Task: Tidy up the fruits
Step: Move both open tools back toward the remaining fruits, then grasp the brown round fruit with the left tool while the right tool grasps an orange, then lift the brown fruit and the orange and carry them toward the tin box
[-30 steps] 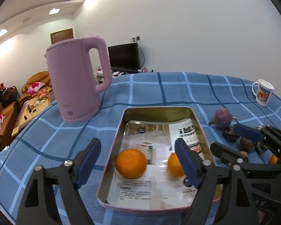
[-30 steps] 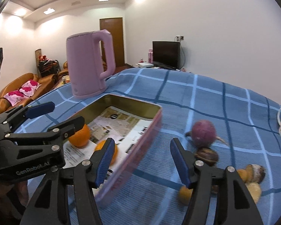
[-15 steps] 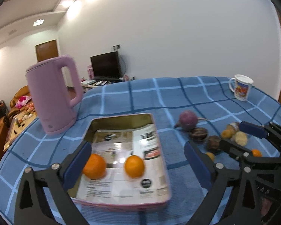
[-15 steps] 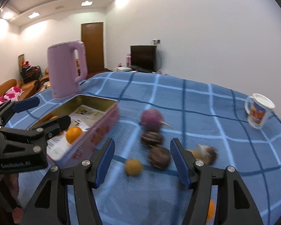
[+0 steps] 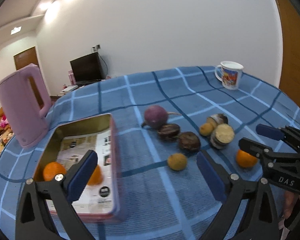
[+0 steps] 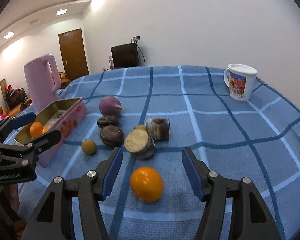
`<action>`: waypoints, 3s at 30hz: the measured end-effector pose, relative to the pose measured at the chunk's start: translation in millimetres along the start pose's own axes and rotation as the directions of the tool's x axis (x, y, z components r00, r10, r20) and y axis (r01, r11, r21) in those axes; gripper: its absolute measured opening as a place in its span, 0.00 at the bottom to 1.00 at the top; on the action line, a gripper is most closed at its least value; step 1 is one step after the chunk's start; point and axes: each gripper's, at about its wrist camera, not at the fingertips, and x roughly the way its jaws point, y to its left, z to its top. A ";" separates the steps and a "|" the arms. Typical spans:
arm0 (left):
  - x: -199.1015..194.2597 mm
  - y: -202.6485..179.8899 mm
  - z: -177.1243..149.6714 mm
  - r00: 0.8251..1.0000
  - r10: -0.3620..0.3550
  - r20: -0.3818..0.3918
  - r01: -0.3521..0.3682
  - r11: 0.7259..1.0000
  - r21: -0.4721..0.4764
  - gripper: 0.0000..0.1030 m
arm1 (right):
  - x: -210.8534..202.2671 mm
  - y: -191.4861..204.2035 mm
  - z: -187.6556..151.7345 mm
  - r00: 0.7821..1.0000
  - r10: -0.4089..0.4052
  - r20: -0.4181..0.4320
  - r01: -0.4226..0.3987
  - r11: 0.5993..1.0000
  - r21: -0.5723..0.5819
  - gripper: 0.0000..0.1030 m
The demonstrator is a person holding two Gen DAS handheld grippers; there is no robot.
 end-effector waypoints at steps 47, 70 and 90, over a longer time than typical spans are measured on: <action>42.6 -29.8 6.3 0.954 -0.262 -0.149 0.267 0.964 0.015 0.27 | 7.1 1.7 -18.5 0.997 0.054 -0.063 -0.059 0.996 -0.073 0.37; 14.8 -13.1 7.5 0.971 -0.239 0.018 0.240 0.971 -0.023 0.26 | -14.2 2.4 -23.6 0.994 0.073 0.082 -0.066 0.994 -0.086 0.37; 0.1 -3.9 6.0 0.969 -0.223 0.109 0.229 0.972 -0.051 0.27 | -31.6 3.8 -28.5 0.978 0.078 0.195 -0.058 0.993 -0.107 0.37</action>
